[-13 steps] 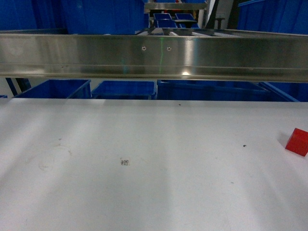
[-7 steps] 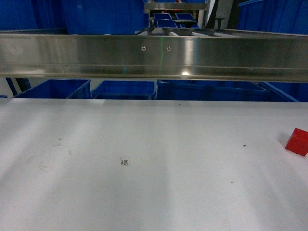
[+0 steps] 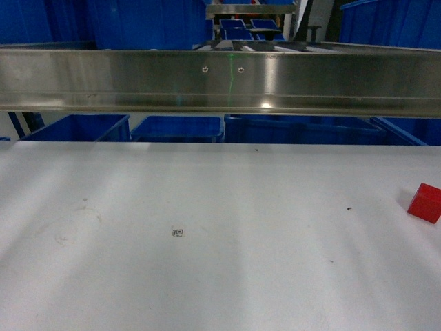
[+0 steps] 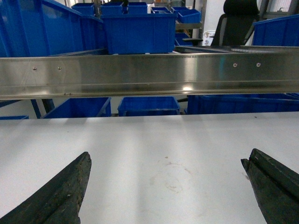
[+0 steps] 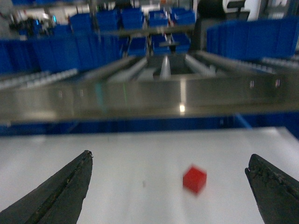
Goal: Place magnetic block on left shelf second layer
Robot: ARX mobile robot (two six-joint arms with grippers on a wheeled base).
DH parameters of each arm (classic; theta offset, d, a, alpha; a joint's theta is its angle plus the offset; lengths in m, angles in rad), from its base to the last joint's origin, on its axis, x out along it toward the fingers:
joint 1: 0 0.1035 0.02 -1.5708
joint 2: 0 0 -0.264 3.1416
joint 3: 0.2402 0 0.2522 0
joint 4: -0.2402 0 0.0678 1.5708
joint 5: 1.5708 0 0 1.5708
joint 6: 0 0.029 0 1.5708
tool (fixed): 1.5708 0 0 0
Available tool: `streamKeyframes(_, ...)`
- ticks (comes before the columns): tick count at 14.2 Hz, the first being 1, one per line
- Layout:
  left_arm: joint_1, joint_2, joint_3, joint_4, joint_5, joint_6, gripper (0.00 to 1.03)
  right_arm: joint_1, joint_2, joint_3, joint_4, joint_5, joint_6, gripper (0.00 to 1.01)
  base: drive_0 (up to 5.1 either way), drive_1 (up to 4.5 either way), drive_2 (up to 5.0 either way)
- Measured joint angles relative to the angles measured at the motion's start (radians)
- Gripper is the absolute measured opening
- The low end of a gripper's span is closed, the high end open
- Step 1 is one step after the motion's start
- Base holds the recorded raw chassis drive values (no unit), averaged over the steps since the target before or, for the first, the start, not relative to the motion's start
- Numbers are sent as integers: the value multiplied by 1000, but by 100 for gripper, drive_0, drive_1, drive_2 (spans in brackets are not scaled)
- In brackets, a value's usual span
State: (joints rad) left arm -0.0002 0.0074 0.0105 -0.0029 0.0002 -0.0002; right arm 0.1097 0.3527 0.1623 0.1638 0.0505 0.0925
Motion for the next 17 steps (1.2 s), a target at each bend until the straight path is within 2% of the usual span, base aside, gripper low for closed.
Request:
streamKeyframes(2,0,0,0,0,0,0,98,-14,478,280,336,3,51,98,0,0,0)
streamKeyframes(3,0,0,0,-1,0,0,98,-18,684,417,343,35,66,98,0,0,0)
streamKeyframes(4,0,0,0,0,0,0,98,-32,901,566,289,59,80,98,0,0,0)
streamKeyframes(5,0,0,0,0,0,0,98,-52,1055,678,245,71,90,98,0,0,0)
streamKeyframes(6,0,0,0,0,0,0,98,-66,1135,740,253,97,90,98,0,0,0)
streamKeyframes(9,-1,0,0,0,0,0,98,-66,1099,751,263,105,90,98,0,0,0)
streamKeyframes(10,-1,0,0,-1,0,0,98,-57,1098,751,198,108,98,98,0,0,0)
streamKeyframes(11,-1,0,0,-1,0,0,98,-42,1114,751,77,79,137,98,0,0,0)
streamKeyframes(12,-1,0,0,0,0,0,98,-36,1166,758,-6,76,177,98,0,0,0)
streamKeyframes(15,-1,0,0,-1,0,0,98,-37,1323,828,-110,170,194,98,0,0,0)
streamKeyframes(17,-1,0,0,0,0,0,98,-37,1349,871,-127,188,212,98,0,0,0)
